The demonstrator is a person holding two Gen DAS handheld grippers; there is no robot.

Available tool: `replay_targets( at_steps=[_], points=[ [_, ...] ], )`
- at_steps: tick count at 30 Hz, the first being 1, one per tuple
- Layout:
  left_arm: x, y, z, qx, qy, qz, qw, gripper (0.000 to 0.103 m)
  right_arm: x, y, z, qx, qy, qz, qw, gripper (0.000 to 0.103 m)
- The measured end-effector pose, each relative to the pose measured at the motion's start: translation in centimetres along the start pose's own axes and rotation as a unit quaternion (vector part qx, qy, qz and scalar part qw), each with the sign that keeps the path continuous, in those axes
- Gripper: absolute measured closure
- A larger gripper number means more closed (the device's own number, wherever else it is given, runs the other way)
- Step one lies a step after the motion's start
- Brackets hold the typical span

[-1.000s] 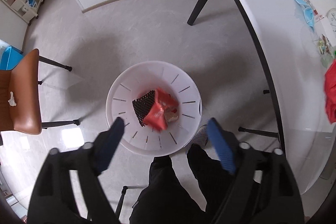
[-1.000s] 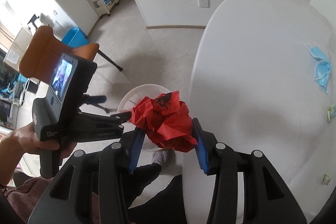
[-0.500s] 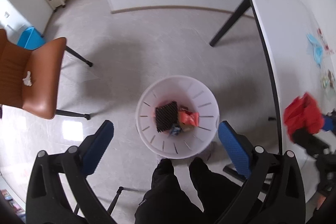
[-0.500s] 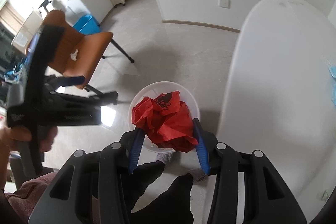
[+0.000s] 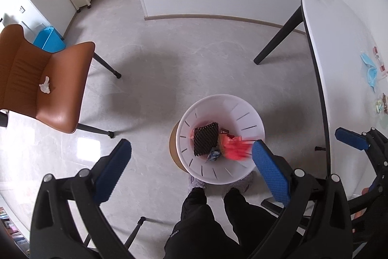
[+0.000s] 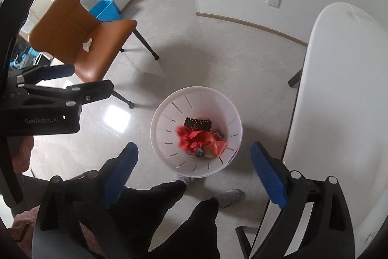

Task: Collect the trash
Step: 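Carry the packet and red paper over the wastebasket and open both tools, then grasp the blue face mask with the left tool while the right tool grasps yellow-blue crumpled paper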

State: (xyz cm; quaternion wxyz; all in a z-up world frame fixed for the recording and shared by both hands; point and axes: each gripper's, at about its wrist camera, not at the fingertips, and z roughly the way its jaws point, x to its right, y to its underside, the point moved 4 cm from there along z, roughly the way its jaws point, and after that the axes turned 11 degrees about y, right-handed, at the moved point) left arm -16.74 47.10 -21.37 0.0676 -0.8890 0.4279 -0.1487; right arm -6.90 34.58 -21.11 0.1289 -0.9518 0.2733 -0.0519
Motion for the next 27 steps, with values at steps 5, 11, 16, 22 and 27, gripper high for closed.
replay_targets(
  at_steps=[5,11,16,22,27],
  points=[
    [1.0,-0.3,-0.7,0.006,0.005,0.013,0.9999,0.008,1.7,0.3,-1.7,0.007,0.006,0.034,0.999,0.006],
    [2.7,-1.0,-1.4,0.016,0.019,0.024,0.9994,0.008,3.2,0.4,-3.4,0.019,0.013,0.061,0.998,0.005],
    [4.1,-1.3,-1.7,0.019,0.023,0.037,0.9989,0.008,4.2,0.6,-3.9,0.026,0.017,0.071,0.997,0.005],
    [5.5,-1.5,-1.9,0.02,0.026,0.052,0.9981,0.008,5.5,1.0,-4.4,0.031,0.021,0.086,0.996,0.005],
    [7.4,-1.7,-2.3,0.021,0.03,0.074,0.9966,0.008,7.4,1.8,-5.2,0.038,0.03,0.113,0.992,0.004]
  ],
)
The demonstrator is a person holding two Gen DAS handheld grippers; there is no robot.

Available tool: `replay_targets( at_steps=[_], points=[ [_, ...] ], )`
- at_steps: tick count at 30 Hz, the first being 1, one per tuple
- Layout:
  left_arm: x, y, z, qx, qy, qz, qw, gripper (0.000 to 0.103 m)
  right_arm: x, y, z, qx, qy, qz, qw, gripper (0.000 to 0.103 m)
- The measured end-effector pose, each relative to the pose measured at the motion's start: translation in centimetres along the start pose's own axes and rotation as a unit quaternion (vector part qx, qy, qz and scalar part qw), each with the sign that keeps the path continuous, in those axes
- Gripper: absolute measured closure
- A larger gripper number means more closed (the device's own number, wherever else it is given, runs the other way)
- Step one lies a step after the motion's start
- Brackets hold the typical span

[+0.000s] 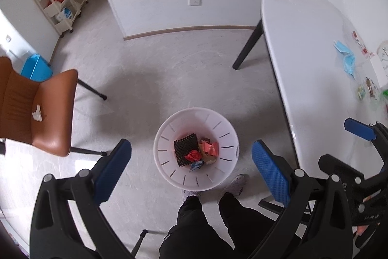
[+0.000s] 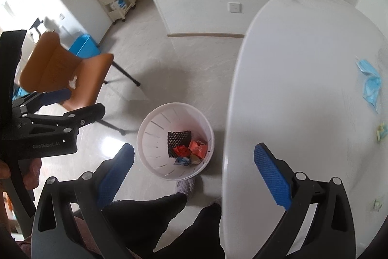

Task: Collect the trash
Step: 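Grasp the blue face mask with the left tool while the right tool grasps yellow-blue crumpled paper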

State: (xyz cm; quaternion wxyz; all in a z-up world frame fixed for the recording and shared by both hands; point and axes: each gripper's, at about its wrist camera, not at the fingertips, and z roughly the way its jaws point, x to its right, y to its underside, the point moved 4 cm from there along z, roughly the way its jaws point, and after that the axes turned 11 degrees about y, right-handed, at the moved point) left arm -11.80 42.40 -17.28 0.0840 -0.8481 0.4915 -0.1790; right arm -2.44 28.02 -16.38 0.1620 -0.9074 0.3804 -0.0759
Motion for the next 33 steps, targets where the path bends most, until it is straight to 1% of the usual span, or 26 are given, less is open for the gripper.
replay_targets(
  at_steps=[2,7,12,15,20,24,25,27,30,32,33],
  points=[
    [1.2,-0.3,0.0,-0.001,0.004,0.012,0.9999,0.008,1.4,0.3,-0.5,0.004,0.006,0.018,1.0,0.003],
    [4.8,-1.4,0.2,0.001,0.021,0.042,0.9989,0.008,5.6,1.2,-1.9,0.016,0.026,0.066,0.997,0.003],
    [9.3,-2.5,0.6,0.002,0.042,0.081,0.9959,0.008,11.5,3.2,-3.1,0.024,0.055,0.126,0.99,0.003],
    [12.7,-3.4,1.1,0.004,0.052,0.112,0.9923,0.008,15.6,4.9,-3.5,0.023,0.078,0.165,0.983,0.003],
    [19.0,-4.9,2.2,0.007,0.072,0.167,0.9833,0.008,22.0,7.8,-4.0,0.018,0.11,0.225,0.968,0.003],
    [24.3,-6.4,3.4,0.005,0.089,0.203,0.9751,0.008,26.2,9.4,-4.3,0.019,0.125,0.262,0.957,0.003],
    [26.1,-6.9,3.9,0.003,0.096,0.212,0.9725,0.008,27.4,9.8,-4.4,0.018,0.129,0.272,0.953,0.003],
    [28.4,-7.7,4.7,0.002,0.105,0.222,0.9694,0.008,29.1,10.6,-4.5,0.017,0.132,0.286,0.949,0.003],
    [32.8,-8.9,6.4,0.007,0.112,0.25,0.9616,0.008,31.7,12.0,-4.3,0.008,0.128,0.311,0.942,0.003],
    [36.4,-10.0,8.1,0.011,0.127,0.278,0.952,0.008,33.1,12.4,-4.2,0.006,0.123,0.324,0.938,0.003],
    [37.3,-10.4,8.5,0.013,0.13,0.286,0.9492,0.008,33.9,12.5,-4.1,0.004,0.124,0.328,0.937,0.003]
  ],
)
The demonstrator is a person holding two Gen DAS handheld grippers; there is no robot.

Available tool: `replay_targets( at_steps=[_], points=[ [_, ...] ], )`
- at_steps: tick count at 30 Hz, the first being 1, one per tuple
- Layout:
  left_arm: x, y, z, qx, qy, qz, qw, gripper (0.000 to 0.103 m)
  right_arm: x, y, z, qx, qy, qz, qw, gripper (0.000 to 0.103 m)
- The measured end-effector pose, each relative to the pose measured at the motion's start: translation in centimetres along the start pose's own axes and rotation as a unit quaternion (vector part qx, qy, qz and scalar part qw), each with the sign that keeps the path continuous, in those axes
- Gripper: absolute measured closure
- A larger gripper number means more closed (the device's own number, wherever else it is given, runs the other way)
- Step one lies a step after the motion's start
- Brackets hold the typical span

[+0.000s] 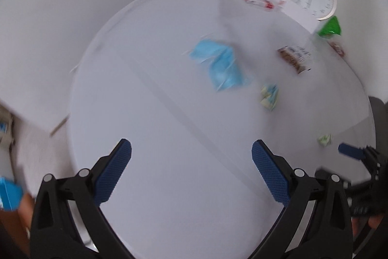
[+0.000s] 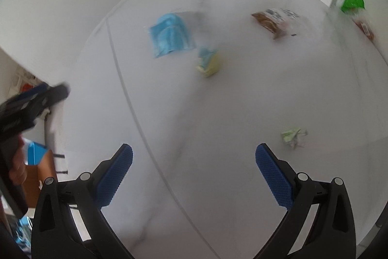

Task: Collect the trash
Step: 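Grasp the blue face mask with the left tool while the right tool grasps yellow-blue crumpled paper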

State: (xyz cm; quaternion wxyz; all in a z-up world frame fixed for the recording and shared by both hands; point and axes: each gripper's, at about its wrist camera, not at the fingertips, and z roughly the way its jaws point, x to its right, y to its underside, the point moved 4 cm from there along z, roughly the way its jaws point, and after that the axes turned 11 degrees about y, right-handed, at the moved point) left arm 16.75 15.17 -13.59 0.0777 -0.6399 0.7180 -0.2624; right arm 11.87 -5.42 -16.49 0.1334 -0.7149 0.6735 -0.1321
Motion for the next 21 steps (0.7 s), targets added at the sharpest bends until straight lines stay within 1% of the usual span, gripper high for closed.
replay_targets(
  at_steps=[2,4,6,8,10,13,14,15,16,17,18,21],
  points=[
    [1.0,-2.2,2.1,0.005,0.007,0.036,0.9993,0.008,1.2,-0.6,0.5,-0.002,0.006,0.006,1.0,0.003],
    [2.0,-4.6,4.7,0.004,0.006,0.071,0.9974,0.008,2.2,-1.1,1.0,-0.005,0.007,0.014,1.0,0.003],
    [2.3,-6.9,7.3,0.0,0.002,0.099,0.9951,0.008,2.9,-1.6,1.6,-0.008,0.008,0.021,1.0,0.003],
    [2.2,-8.5,9.1,-0.002,-0.001,0.118,0.993,0.008,3.6,-2.0,2.2,-0.012,0.008,0.028,1.0,0.003],
    [1.9,-10.3,11.7,-0.014,-0.006,0.135,0.9908,0.015,3.9,-2.4,2.6,-0.015,0.008,0.033,0.999,0.003],
    [1.2,-11.9,15.1,-0.041,-0.003,0.136,0.9899,0.023,4.2,-2.8,3.2,-0.021,0.008,0.037,0.999,0.003],
    [1.0,-12.3,16.2,-0.047,-0.002,0.133,0.99,0.027,4.2,-3.0,3.5,-0.022,0.008,0.038,0.999,0.003],
    [0.8,-12.5,17.1,-0.054,-0.001,0.131,0.9899,0.042,4.3,-3.1,3.8,-0.023,0.006,0.038,0.999,0.003],
    [0.7,-12.5,18.3,-0.071,0.007,0.128,0.9892,0.061,4.1,-3.3,4.0,-0.024,0.005,0.038,0.999,0.003],
    [0.6,-12.4,19.0,-0.085,0.014,0.123,0.9887,0.077,4.1,-3.6,4.3,-0.025,0.005,0.039,0.999,0.003],
    [0.3,-12.3,19.7,-0.094,0.015,0.115,0.9888,0.08,4.1,-3.8,4.6,-0.026,0.005,0.04,0.999,0.003],
    [0.2,-12.3,19.6,-0.086,0.025,0.107,0.9902,0.083,3.8,-4.9,5.2,-0.021,-0.002,0.046,0.999,0.003]
  ],
)
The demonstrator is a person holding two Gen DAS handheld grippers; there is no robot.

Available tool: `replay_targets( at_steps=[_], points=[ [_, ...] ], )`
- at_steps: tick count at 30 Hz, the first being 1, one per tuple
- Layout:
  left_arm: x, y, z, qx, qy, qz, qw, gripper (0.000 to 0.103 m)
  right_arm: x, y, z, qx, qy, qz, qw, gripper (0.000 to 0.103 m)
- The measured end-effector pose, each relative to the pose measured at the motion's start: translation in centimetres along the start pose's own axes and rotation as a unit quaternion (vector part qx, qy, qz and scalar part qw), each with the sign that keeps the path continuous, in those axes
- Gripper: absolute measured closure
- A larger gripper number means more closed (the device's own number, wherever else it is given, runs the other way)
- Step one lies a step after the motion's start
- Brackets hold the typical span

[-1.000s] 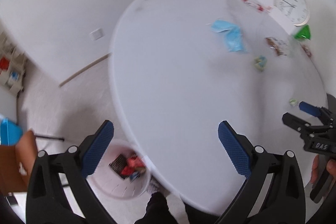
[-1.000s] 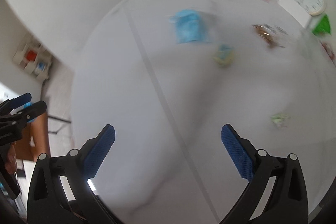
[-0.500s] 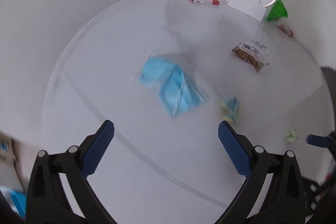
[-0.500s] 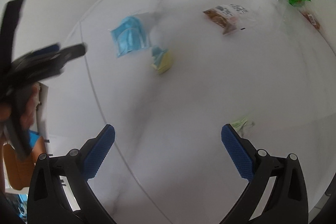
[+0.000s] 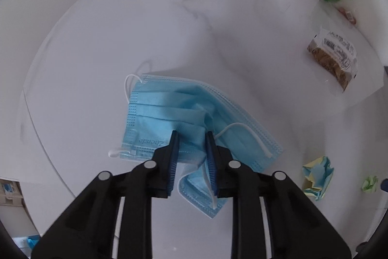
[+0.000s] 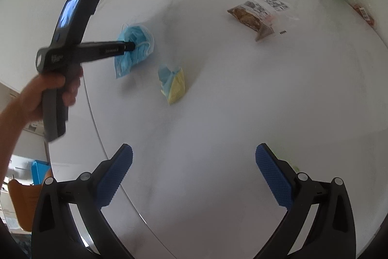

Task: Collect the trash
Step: 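Grasp the blue face mask with the left tool while the right tool grasps yellow-blue crumpled paper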

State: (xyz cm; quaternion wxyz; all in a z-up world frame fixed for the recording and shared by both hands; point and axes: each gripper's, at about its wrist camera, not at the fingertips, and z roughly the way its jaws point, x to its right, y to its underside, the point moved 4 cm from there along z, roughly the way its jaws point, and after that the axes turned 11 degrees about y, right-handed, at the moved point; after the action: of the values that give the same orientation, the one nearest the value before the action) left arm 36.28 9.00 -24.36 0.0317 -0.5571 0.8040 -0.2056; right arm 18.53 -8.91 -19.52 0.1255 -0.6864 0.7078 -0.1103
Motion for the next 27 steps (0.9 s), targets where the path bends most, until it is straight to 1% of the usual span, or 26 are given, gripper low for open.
replay_targets(
  at_steps=[3,6,7,9,10,11,12,13,15,16,17,21,24,27],
  points=[
    [-0.2,0.3,-0.8,0.008,0.008,-0.003,0.9999,0.088,-0.8,-1.3,0.5,0.014,-0.002,-0.006,1.0,0.003],
    [-0.9,1.1,-2.2,0.019,0.016,-0.026,0.9993,0.095,-1.8,-3.0,1.7,0.021,0.009,-0.02,1.0,0.003],
    [-1.1,1.5,-2.9,0.023,0.018,-0.037,0.9989,0.096,-2.2,-3.6,2.4,0.02,0.011,-0.024,0.999,0.005],
    [-1.5,2.3,-3.8,0.028,0.017,-0.048,0.9983,0.096,-2.9,-4.5,3.8,0.012,0.016,-0.032,0.999,0.014],
    [-1.6,2.8,-4.5,0.032,0.014,-0.053,0.998,0.096,-3.2,-4.9,4.4,0.009,0.017,-0.034,0.999,0.016],
    [-1.7,3.1,-5.0,0.035,0.015,-0.056,0.9977,0.096,-3.6,-5.3,5.4,0.001,0.019,-0.037,0.999,0.02],
    [-1.8,3.6,-5.5,0.038,0.015,-0.059,0.9974,0.096,-3.9,-5.6,6.1,-0.005,0.022,-0.039,0.999,0.028],
    [-1.8,4.2,-6.2,0.042,0.013,-0.064,0.997,0.096,-4.2,-5.9,6.7,-0.009,0.025,-0.041,0.999,0.032],
    [-2.4,5.3,-7.3,0.045,0.014,-0.074,0.9962,0.096,-4.8,-6.1,8.1,-0.022,0.042,-0.051,0.998,0.05],
    [-2.7,5.9,-7.9,0.049,0.015,-0.083,0.9952,0.096,-5.0,-6.2,8.1,-0.015,0.053,-0.057,0.997,0.054],
    [-2.7,6.1,-8.2,0.051,0.016,-0.088,0.9946,0.096,-5.3,-6.3,8.1,-0.01,0.064,-0.066,0.996,0.072],
    [-3.8,8.7,-11.0,0.064,0.009,-0.112,0.9916,0.096,-5.8,-6.0,6.8,0.001,0.055,-0.068,0.996,0.072],
    [-4.7,11.6,-13.7,0.076,0.001,-0.134,0.9881,0.096,-6.4,-5.0,4.5,0.015,0.049,-0.072,0.996,0.072],
    [-5.3,15.4,-16.5,0.083,-0.007,-0.155,0.9844,0.096,-8.0,-3.1,1.8,0.024,0.038,-0.094,0.995,0.072]
  ],
)
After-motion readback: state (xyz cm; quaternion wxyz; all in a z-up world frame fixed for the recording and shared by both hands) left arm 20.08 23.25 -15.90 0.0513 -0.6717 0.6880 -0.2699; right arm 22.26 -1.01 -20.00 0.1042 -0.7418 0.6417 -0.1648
